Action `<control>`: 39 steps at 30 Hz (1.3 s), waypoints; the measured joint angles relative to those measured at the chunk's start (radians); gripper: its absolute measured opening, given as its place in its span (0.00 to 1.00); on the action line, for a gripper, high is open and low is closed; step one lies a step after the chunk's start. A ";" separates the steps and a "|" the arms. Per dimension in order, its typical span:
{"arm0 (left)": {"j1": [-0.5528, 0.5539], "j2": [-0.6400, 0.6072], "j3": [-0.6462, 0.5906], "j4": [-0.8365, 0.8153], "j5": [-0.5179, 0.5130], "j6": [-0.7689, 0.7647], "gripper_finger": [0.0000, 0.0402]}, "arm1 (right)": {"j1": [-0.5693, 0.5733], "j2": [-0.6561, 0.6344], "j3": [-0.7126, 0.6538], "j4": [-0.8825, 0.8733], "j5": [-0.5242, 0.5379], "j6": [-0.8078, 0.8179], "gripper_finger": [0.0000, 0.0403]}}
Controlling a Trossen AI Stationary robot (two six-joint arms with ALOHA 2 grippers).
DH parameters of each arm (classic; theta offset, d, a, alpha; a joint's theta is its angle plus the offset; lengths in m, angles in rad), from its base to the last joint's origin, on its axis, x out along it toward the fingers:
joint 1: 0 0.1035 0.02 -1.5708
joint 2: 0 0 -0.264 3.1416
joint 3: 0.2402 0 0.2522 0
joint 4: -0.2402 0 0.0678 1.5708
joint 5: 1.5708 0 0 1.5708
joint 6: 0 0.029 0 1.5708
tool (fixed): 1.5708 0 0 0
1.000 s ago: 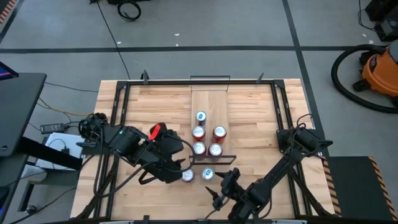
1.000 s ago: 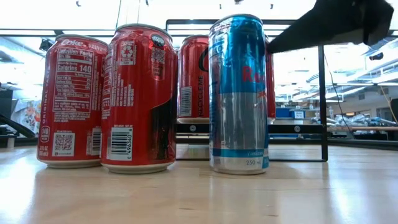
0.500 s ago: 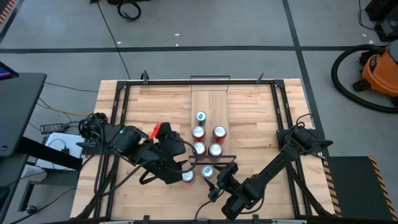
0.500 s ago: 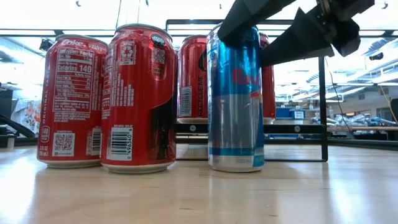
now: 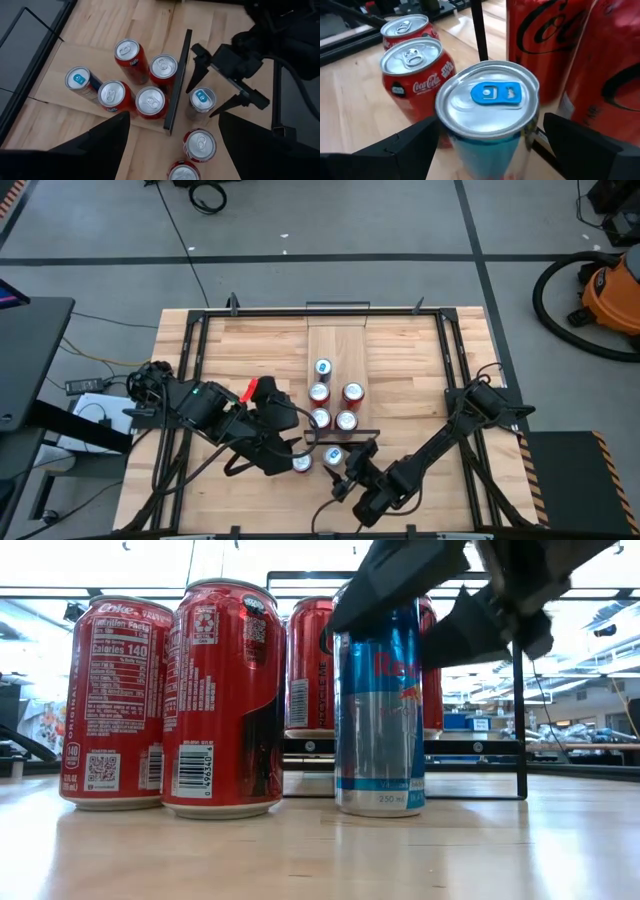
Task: Place canned beverage on shelf
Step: Put the blue soda can on the shelf aligned with the other blue soda can
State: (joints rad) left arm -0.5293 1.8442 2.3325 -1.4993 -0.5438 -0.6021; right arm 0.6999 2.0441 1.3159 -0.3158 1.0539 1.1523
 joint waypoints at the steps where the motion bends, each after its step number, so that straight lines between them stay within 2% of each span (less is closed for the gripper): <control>1: 0.000 0.000 0.000 0.000 0.000 0.005 0.79 | -0.002 0.000 -0.018 0.040 0.000 -0.023 0.90; 5: 0.001 0.000 0.000 0.000 0.000 0.027 0.79 | -0.004 0.000 -0.052 0.145 0.014 -0.089 0.88; 12: 0.005 0.000 0.000 0.000 0.000 0.046 0.79 | -0.015 0.000 -0.054 0.147 0.017 -0.109 0.79; 19: 0.006 0.000 0.000 -0.003 0.000 0.048 0.79 | 0.006 -0.007 -0.054 0.145 -0.027 -0.110 0.68; 25: 0.007 0.000 0.000 -0.003 0.000 0.048 0.79 | 0.035 -0.051 -0.054 0.120 -0.048 -0.108 0.65; 32: 0.008 0.000 0.000 0.036 0.005 0.044 0.79 | 0.051 -0.170 -0.054 0.064 -0.113 -0.158 0.65; 39: -0.014 0.001 0.000 0.299 0.010 0.234 0.79 | 0.053 -0.396 -0.054 0.065 -0.193 -0.392 0.65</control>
State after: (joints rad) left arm -0.5431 1.8454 2.3325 -1.2008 -0.5334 -0.3680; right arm 0.7525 1.6486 1.2621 -0.2509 0.8610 0.7604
